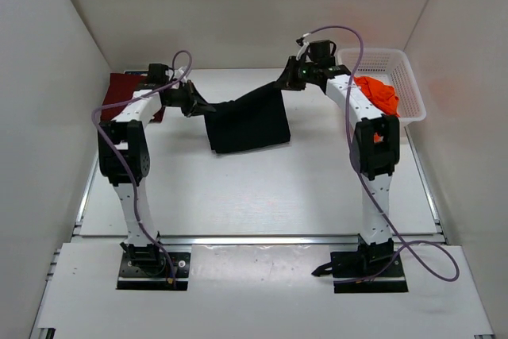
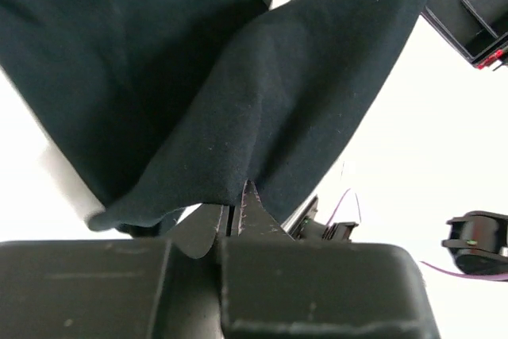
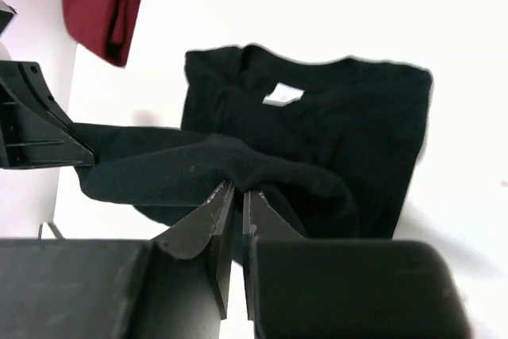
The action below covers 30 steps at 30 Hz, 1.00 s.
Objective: Fold and stack the t-shirts
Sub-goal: Fold the long partially folded tshirt into a neat square
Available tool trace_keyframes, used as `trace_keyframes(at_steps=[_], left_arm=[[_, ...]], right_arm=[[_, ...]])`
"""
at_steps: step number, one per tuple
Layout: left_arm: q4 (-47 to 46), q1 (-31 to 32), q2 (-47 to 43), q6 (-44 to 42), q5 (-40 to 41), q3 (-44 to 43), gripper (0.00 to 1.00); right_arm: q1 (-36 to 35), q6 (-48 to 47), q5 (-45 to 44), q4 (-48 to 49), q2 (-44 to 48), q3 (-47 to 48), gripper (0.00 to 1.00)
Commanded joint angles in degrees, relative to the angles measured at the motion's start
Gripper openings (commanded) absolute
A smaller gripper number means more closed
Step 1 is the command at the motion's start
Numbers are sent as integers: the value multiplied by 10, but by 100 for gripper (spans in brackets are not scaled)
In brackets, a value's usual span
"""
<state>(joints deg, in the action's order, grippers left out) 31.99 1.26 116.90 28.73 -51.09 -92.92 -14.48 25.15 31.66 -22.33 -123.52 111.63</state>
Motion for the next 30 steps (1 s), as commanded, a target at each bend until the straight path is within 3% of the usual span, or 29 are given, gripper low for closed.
trace_keyframes(at_steps=[1, 7, 10, 11, 12, 14, 15, 16, 17, 20, 22, 26, 28, 30], left_arm=[[-40, -9, 38, 31, -31, -57, 0], [-58, 9, 111, 36, -18, -133, 2], [-67, 12, 144, 32, -2, -173, 8], [-66, 13, 158, 27, 3, -189, 14], [-55, 13, 164, 10, 18, -196, 21], [-35, 13, 186, -22, 52, -241, 59], [-20, 11, 191, -44, 83, -264, 85], [-11, 9, 193, -56, 111, -270, 95], [4, 5, 193, -74, 138, -297, 99], [27, -9, 180, -127, 199, -364, 99], [47, -12, 157, -182, 230, -385, 98], [15, 9, 66, -235, 188, -266, 90], [38, 34, 66, -264, 186, -247, 80], [23, 51, 82, -259, 180, -220, 78]], right_arm=[[16, -13, 6, -20, -55, 101, 0], [21, -11, 2, -48, -142, 199, 0], [26, -6, -19, -50, -159, 216, 0], [29, -1, -26, -47, -164, 215, 4], [30, 1, -34, -45, -165, 215, 17], [37, 3, -36, -34, -176, 220, 28], [38, 3, -41, -32, -182, 227, 31], [39, -2, -48, -39, -188, 243, 32], [40, -4, -53, -48, -196, 269, 32], [40, -23, -76, -78, -207, 320, 32], [31, -48, -85, -96, -205, 329, 27], [12, -90, -89, -113, -196, 296, 18], [4, -87, -77, -110, -203, 291, 11], [0, -77, -65, -85, -225, 297, 7]])
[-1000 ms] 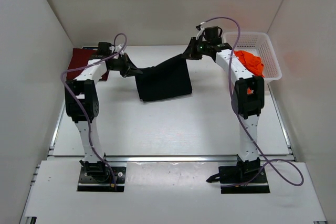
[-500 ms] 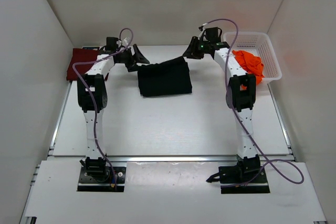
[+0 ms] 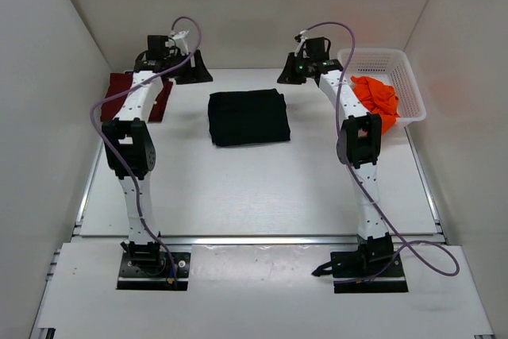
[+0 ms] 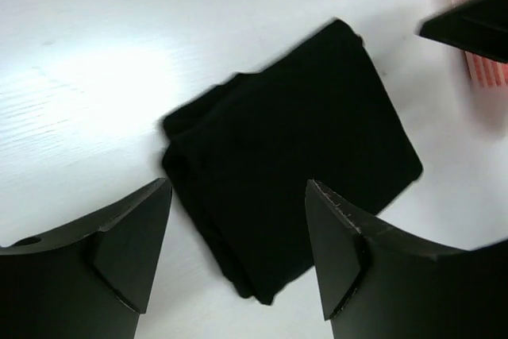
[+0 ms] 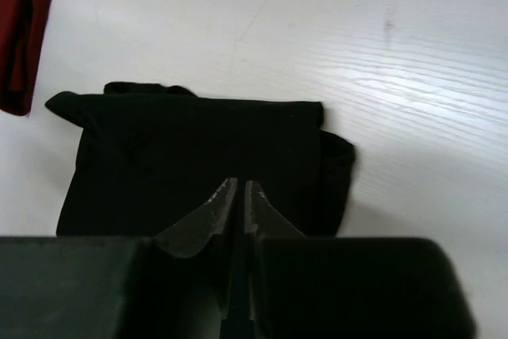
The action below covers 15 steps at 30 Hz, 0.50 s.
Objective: Fold and stack the t-shirts
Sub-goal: Fold the long partially folded tshirt into a neat square, then put the neatly folded tshirt into the corner of the board with the left arm
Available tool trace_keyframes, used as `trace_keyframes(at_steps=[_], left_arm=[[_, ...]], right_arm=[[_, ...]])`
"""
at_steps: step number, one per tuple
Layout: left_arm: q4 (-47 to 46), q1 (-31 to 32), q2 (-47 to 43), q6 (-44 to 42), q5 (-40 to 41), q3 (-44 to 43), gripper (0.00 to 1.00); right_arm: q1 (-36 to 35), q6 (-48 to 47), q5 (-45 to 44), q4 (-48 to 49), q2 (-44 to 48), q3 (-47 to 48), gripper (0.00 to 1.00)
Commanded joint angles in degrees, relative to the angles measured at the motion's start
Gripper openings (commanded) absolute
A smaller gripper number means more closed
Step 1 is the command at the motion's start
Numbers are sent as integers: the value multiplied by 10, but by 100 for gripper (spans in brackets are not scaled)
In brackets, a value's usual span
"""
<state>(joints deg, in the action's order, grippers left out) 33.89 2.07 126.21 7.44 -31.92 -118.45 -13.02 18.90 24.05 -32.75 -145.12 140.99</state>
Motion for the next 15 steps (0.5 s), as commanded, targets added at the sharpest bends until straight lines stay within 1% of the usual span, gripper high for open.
trace_keyframes(at_steps=[1, 2, 4, 5, 7, 8, 9, 12, 15], left_arm=[[-10, 47, -2, -32, -20, 37, 78], [-12, 51, 16, -20, -31, 35, 79], [-7, 48, 87, 30, -56, -23, 79], [-8, 52, 102, 51, -72, -36, 79], [-16, 57, 116, 46, -73, -19, 79], [-10, 58, 118, 29, -56, -20, 79], [0, 66, 125, 27, -31, -27, 80], [-8, 56, 145, 60, 30, -33, 82], [-8, 53, 159, 71, 87, -37, 88]], right_arm=[[-19, -9, 14, 24, -13, 8, 5], [-19, -4, 10, 30, -28, 17, 4], [-25, 7, 18, 30, -54, 45, 2], [-27, 14, 25, 23, -74, 64, 0], [-32, 16, 41, 8, -101, 93, 0], [-37, 11, 43, -5, -117, 110, 1], [-41, 6, 40, -29, -132, 123, 0], [-37, 3, 14, -57, -149, 128, 0], [-29, 7, -29, -65, -155, 140, 0]])
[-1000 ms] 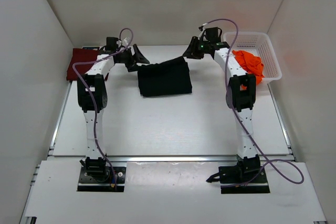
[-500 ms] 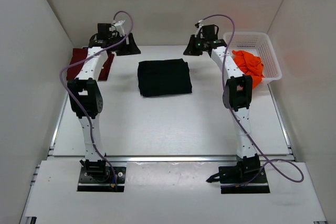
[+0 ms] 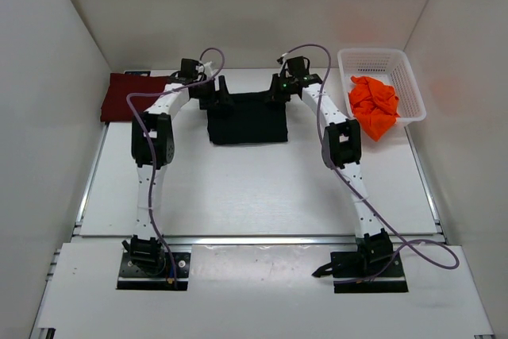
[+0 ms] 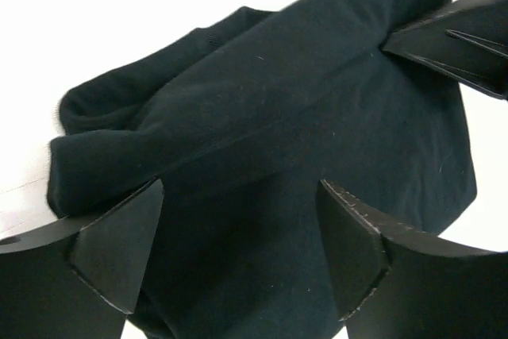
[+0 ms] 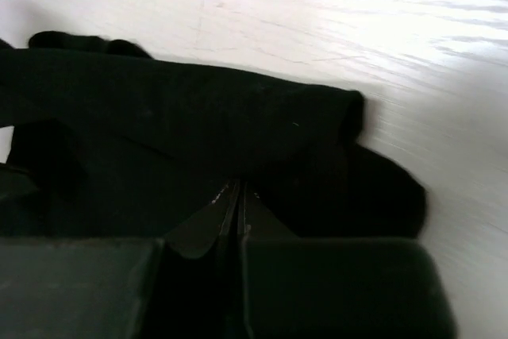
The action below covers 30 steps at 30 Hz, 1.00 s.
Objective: Fold and stack the t-shirts
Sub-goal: Put the neatly folded tshirt into the corner of the board with the left arm
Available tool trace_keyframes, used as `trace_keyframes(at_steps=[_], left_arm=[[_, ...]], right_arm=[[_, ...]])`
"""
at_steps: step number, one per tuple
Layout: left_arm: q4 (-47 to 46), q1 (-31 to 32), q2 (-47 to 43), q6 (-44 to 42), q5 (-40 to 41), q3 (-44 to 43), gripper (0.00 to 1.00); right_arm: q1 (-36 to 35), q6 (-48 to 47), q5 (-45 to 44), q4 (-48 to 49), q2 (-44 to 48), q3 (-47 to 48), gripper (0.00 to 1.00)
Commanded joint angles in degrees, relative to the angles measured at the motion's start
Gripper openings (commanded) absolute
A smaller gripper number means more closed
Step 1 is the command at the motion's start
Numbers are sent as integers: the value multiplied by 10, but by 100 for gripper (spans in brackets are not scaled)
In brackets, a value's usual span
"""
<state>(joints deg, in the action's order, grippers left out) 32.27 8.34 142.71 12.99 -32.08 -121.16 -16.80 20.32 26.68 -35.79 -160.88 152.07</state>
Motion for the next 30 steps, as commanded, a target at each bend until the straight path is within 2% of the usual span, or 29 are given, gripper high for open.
trace_keyframes(at_steps=[1, 3, 8, 12, 16, 17, 19, 20, 21, 23, 25, 30], left_arm=[[14, -13, -4, 20, 93, -7, 91], [4, -25, -6, 49, 63, 6, 92], [-16, -45, -49, 76, -76, 27, 99], [-26, -44, -88, 69, -114, -2, 98], [-38, -39, -93, 62, -106, -27, 98], [-42, -32, -88, 60, -97, -29, 95], [-37, -28, -76, 59, -84, -36, 80], [-37, -28, -62, 59, -76, -36, 76], [-36, -26, -51, 57, -72, -32, 70], [-34, -19, -34, 55, -65, -33, 63], [-34, -17, -10, 58, -52, -45, 50], [-17, -2, 31, 29, 36, -85, 52]], right_arm=[[8, -5, -60, -41, 5, 36, 0], [16, -5, -79, -55, 5, 42, 0], [23, -19, -72, -70, 21, 71, 0], [15, -40, -91, -84, 40, 89, 0], [1, -52, -96, -114, 70, 92, 0], [-6, -62, -107, -135, 83, 95, 0], [-22, -75, -115, -170, 100, 94, 0], [-23, -78, -114, -190, 116, 83, 1], [-29, -81, -106, -204, 136, 55, 0], [-37, -82, -101, -216, 165, 13, 0], [-53, -82, -103, -233, 180, -14, 0], [-78, -82, -108, -258, 234, -156, 0]])
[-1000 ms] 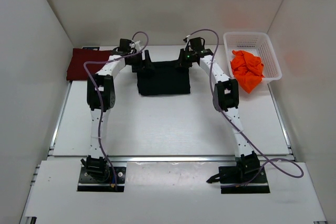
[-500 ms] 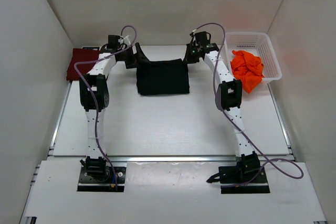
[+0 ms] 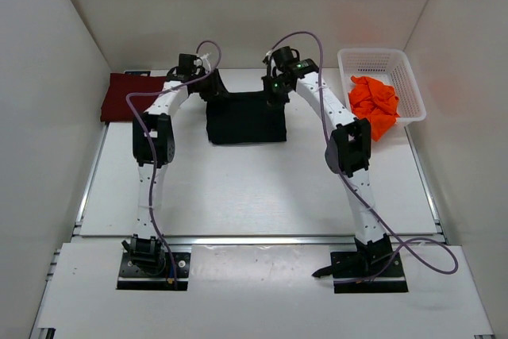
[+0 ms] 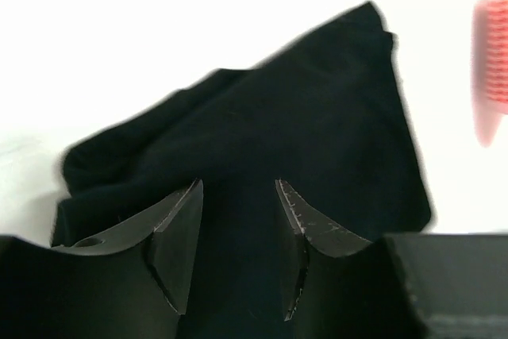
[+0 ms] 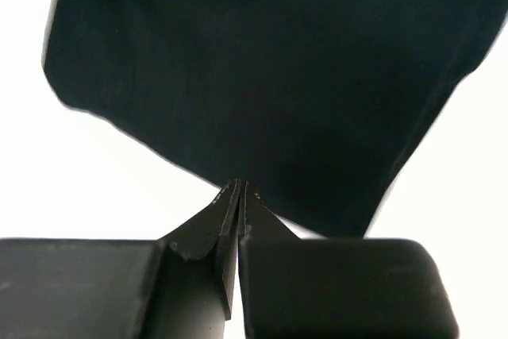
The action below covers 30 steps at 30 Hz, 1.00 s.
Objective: Fold and stack the t-shirts
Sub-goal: Put the neatly folded tshirt into the corner of the board with the left arm
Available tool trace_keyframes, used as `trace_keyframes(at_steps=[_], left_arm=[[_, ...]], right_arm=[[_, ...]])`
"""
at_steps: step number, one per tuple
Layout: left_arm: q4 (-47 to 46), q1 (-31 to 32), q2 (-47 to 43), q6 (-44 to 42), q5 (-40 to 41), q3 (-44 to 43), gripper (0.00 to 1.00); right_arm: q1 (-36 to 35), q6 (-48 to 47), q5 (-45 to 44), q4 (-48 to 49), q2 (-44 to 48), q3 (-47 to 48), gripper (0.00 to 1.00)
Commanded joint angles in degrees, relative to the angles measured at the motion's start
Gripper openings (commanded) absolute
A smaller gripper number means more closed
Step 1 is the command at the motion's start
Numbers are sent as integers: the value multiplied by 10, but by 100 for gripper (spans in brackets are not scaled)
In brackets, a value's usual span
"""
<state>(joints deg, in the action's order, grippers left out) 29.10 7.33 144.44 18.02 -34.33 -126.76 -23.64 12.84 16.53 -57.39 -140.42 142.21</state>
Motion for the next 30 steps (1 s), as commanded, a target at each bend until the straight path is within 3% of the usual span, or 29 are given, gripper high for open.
trace_keyframes(at_steps=[1, 3, 6, 10, 15, 20, 23, 26, 30], left_arm=[[19, 9, 22, -23, 76, -37, 51], [26, 12, 29, -26, 105, -45, 53], [29, 14, 37, -17, 117, -55, 63], [28, 14, 42, -12, 106, -57, 78], [15, 4, 0, 3, -13, -48, 99], [48, 7, -113, -68, -29, -45, 98], [67, 33, -201, -151, -14, 37, 97], [115, 59, -247, -197, -13, 161, 83], [96, 57, -241, -167, -28, 270, 78]], right_arm=[[-11, -11, -7, -40, 44, -102, 0], [-15, -11, -12, -32, 67, -173, 0], [-18, -5, -40, -21, 94, -251, 0], [-4, 20, -39, 64, 137, -358, 0], [-5, 28, 3, 127, 182, -417, 0], [-46, -11, -10, 181, 238, -452, 0], [-51, 10, -33, 251, 269, -464, 0], [-33, 38, -40, 305, 267, -466, 0], [-12, 55, 1, 291, 198, -417, 0]])
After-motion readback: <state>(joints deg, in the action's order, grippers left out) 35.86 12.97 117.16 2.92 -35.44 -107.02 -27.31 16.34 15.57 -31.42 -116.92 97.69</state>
